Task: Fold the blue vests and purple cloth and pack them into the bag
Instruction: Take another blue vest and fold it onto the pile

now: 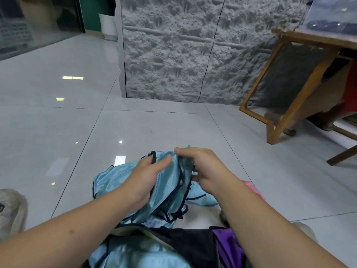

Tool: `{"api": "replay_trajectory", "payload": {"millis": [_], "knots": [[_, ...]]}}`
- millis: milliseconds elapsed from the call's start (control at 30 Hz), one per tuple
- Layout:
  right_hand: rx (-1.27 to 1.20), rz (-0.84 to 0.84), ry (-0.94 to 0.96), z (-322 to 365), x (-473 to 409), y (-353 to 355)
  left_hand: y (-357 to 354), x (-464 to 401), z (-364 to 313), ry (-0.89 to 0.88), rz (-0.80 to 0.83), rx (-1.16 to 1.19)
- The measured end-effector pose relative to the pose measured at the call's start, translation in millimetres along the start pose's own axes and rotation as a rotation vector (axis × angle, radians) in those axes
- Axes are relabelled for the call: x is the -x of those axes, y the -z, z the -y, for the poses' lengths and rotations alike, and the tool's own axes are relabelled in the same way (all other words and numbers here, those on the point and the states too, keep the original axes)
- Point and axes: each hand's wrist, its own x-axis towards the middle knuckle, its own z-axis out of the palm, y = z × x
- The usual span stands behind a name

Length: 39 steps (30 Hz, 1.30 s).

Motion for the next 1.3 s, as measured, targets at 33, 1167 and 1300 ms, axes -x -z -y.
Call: {"api": "replay_trajectory", "payload": {"millis": [33,1167,1300], "knots": [[0.02,0.006,0.022,1.4,3.0,-3.1,-1.0,0.0,-0.1,-0.032,0.026,-0.025],[1.376,-0.223,0.521,202.4,79.8,-11.8,37.0,31.6,-223.5,-0.416,-0.328,-1.096],[1.373,-0.309,0.5,251.3,93.1,-4.4,35.5,45.3,-276.9,-0.54,-0.469,-1.093]]}}
